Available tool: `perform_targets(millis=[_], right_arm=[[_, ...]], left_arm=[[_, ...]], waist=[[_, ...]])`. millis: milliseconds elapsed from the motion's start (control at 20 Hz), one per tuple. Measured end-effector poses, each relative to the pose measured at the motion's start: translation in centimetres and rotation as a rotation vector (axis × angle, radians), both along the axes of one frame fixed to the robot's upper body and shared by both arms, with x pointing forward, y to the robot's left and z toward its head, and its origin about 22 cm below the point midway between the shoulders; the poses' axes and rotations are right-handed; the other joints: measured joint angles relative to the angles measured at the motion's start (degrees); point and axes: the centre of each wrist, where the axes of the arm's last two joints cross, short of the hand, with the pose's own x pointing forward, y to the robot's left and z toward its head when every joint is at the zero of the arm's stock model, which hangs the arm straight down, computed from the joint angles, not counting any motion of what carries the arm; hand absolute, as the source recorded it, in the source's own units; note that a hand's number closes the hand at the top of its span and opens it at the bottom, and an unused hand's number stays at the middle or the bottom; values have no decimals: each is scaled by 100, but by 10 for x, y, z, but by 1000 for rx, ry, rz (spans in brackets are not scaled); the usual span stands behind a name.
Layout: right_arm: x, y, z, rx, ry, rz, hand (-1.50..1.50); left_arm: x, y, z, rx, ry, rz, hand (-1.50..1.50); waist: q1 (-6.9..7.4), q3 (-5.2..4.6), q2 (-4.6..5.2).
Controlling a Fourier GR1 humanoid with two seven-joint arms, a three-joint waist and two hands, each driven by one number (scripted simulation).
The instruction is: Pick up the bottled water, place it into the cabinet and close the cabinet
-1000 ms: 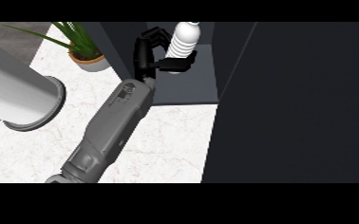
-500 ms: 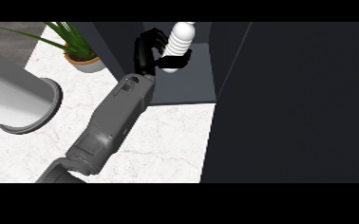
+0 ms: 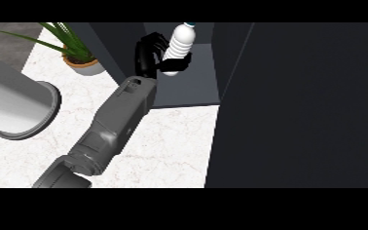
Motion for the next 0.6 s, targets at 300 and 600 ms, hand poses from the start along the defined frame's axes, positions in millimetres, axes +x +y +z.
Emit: perform_targets(millis=[300, 600], right_arm=[[1, 0, -1, 4, -14, 11, -150], [0, 0, -2, 5, -12, 19, -150]], left_arm=[[1, 1, -4, 98, 24, 22, -150], [-2, 3, -11, 187, 33, 56, -150]], waist=[[-42, 2, 22], [-95, -3, 31]])
